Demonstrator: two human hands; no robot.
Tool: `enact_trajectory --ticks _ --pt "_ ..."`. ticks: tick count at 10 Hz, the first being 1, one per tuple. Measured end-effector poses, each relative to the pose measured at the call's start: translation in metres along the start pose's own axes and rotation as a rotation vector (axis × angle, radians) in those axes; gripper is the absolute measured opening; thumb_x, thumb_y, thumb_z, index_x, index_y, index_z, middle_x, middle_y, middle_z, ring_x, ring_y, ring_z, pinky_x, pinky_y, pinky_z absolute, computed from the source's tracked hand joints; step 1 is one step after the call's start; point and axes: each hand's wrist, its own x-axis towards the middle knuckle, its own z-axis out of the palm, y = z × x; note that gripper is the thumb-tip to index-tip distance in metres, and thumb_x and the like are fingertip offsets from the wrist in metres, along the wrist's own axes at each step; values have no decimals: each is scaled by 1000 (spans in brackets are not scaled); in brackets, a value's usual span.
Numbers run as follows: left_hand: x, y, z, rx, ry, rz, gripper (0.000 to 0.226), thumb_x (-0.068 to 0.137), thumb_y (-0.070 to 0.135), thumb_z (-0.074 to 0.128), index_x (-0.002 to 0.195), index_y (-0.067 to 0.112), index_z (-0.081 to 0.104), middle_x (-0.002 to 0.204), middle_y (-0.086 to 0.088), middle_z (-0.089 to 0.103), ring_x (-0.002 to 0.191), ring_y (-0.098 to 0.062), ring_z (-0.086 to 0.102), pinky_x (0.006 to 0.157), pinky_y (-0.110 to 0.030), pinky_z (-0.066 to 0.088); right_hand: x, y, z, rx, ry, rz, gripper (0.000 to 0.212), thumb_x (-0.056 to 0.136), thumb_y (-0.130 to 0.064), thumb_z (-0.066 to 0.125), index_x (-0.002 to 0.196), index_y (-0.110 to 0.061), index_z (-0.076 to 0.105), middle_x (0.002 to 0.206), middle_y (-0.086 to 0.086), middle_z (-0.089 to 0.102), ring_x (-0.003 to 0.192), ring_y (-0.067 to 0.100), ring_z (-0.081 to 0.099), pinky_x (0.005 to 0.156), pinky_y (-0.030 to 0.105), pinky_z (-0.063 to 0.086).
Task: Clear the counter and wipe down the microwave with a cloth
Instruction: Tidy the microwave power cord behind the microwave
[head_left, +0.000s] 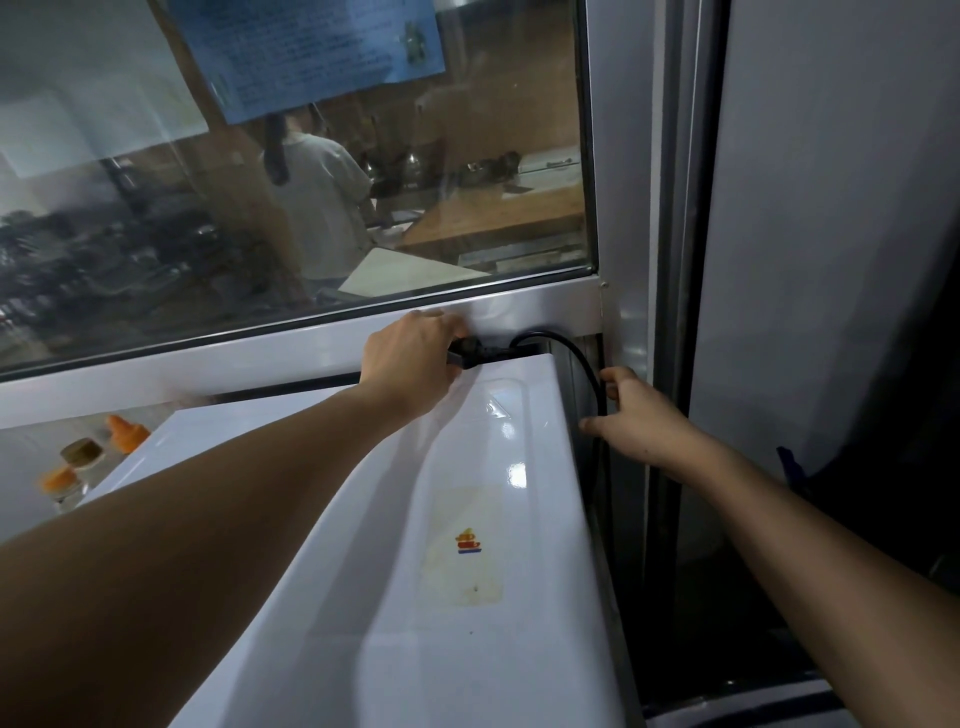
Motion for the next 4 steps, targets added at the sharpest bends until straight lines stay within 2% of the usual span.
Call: enact_trajectory --ticks 2,3,4 --pt "-3 2 -3 35 7 7 28 85 17 62 112 25 63 113 3 63 103 -25 57 69 -33 46 -4 1 -1 5 -2 6 74 86 -22 66 146 -16 25 144 10 39 128 26 43 98 31 39" --pt "-6 3 -3 55 -32 14 35 84 19 63 118 24 59 119 3 61 109 -23 54 71 -31 44 -7 4 -3 5 -12 5 73 85 -21 67 146 -17 25 143 9 40 126 26 45 93 28 39" --pt "-9 5 -11 90 -71 54 45 84 26 67 127 23 53 127 1 57 117 -22 49 84 -36 49 -16 -1 -9 -10 -7 -30 75 83 -21 68 145 -17 27 145 9 40 128 25 44 95 27 37"
